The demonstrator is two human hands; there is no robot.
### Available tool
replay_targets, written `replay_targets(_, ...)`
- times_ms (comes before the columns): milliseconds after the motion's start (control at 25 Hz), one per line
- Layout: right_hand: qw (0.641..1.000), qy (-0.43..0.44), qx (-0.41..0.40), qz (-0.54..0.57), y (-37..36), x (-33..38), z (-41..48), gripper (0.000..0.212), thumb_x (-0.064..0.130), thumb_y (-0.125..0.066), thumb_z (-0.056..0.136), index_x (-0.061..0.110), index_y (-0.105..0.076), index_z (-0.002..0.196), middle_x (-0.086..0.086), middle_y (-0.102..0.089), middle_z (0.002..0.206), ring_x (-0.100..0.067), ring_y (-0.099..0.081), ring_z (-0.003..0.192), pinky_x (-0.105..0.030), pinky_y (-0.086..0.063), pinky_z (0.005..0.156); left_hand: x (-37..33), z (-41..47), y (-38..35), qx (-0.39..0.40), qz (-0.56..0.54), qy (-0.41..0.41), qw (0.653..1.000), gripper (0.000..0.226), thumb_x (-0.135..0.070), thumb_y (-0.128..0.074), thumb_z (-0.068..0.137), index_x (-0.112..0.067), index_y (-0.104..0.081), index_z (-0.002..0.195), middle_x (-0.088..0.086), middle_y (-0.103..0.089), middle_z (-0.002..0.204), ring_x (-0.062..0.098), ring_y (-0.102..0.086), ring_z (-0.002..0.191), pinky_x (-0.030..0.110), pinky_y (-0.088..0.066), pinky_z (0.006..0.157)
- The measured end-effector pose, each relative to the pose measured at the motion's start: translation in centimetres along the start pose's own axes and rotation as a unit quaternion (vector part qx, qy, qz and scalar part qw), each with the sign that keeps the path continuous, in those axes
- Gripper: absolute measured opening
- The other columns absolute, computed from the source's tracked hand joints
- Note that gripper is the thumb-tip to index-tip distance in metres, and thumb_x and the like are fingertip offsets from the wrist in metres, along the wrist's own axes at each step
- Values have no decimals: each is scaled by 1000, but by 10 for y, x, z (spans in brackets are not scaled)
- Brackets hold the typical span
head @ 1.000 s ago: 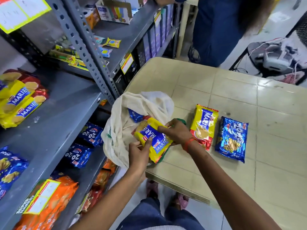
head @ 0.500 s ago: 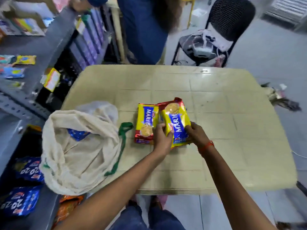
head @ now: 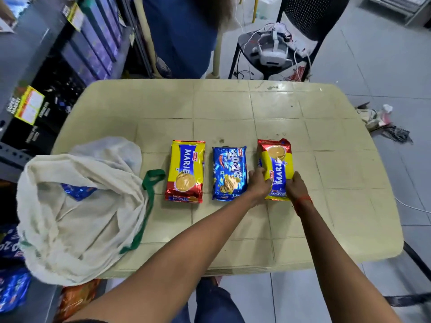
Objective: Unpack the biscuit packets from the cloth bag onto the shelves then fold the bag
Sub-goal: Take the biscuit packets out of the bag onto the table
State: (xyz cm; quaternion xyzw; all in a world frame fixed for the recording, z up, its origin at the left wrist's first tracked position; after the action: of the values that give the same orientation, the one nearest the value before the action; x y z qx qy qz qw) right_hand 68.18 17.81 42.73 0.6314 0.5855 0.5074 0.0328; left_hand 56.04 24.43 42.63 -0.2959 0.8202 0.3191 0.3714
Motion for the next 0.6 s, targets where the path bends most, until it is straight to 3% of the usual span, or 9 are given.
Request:
replay_targets(80,991,49,-71,-101,2,26,-10,55,13,-44,90,-7,-30,140,-25,-36,147,-36,-35,136,-45,-31,112,-8,-6,16,-13,-8,-24,1000,43,-12,-53,89,-5,-44,131,18,-45,135,31,-47,123,33,-40,99)
replay_targets(200,987,133,-66,-63,-35,88,-47,56,19,-41,93,-2,-28,143,-22,-37,148,-34,-35,137,-40,-29,111,-1,-30,78,-87,-56,-70,992,37,-4,-53,87,-2,-51,124,18,-55,128,29,-53,120,30,-41,98)
replay_targets(400,968,209,142,4,-179,179,-129,40,13,-47,95,-1,-48,132,-21,-52,138,-31,-48,129,-35,-35,107,85,-95,247,-316,-84,-68,943,32,4,-50,85,1,-52,117,17,-60,118,27,-60,107,33,-45,95)
replay_targets(600,901,290,322,-19,-307,235,-221,26,2,-54,84,0,-70,104,-20,-70,110,-28,-64,105,-35,-47,93,169,-148,354,-411,-94,-5,907,25,1,-61,80,-4,-58,104,11,-64,104,24,-62,93,30,-48,83)
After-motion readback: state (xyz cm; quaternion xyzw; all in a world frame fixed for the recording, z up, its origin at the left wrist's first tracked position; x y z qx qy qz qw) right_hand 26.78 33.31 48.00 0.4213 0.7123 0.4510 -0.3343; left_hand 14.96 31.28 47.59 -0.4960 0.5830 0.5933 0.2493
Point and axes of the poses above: each hand's wrist, its own z-axis towards the middle knuckle, its own y-axis out of the back of the hand, x = y × z, the point moved 9 cm from there along z, towards the middle knuckle
